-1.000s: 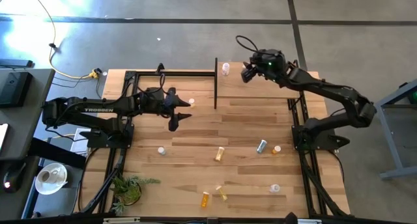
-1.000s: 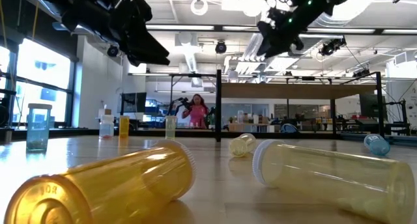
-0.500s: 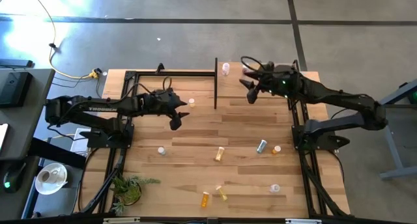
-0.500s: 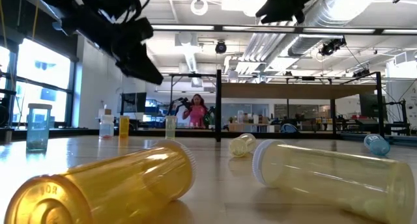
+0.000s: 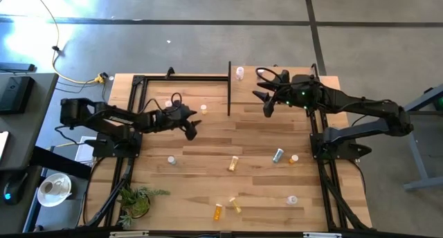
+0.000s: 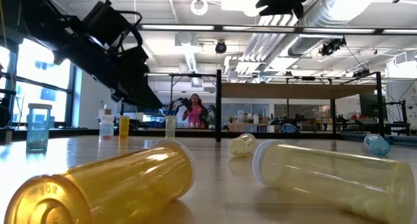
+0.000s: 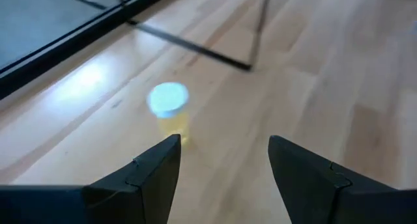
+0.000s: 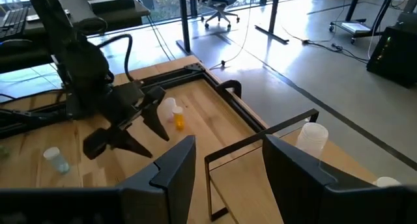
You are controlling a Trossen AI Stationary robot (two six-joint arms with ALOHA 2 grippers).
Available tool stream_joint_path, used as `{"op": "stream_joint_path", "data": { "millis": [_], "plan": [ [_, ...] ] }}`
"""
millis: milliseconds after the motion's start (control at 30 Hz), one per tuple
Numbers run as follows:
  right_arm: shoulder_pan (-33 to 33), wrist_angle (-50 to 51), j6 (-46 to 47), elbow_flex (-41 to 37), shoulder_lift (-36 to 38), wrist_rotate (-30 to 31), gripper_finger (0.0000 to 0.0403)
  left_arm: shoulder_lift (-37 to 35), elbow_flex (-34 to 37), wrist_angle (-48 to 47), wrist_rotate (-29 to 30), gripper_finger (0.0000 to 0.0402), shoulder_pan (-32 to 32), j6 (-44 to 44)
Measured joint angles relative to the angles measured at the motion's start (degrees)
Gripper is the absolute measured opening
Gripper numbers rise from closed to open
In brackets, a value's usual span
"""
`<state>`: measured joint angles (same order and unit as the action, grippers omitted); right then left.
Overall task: Pick and place medicine bottles onto shelf by color
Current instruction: Put the top yellow pill bottle on the shelf
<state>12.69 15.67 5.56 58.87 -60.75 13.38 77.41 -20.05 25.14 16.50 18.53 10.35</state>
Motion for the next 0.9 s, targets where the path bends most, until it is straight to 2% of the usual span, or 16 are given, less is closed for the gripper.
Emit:
{"op": "stream_joint_path", "data": {
  "millis": [300,533,667,900],
  "plan": [
    [0.0,-0.01,0.0,0.0,0.0,0.01,0.017,11.23,0.0,6.93,5.99,0.0223,-0.52,0.96],
    [0.0,-0.01,0.0,-0.02,0.0,0.03,0.017,16.6,0.0,14.7,8.45,0.0223,-0.53,1.09],
    [0.0,-0.01,0.0,0.0,0.0,0.03,0.017,18.17,-0.67,15.24,11.06,0.0223,-0.51,1.66],
    [0.0,-0.03,0.0,0.0,-0.02,0.03,0.017,21.79,-4.89,14.9,10.2,0.0223,-0.5,1.62]
  ]
}}
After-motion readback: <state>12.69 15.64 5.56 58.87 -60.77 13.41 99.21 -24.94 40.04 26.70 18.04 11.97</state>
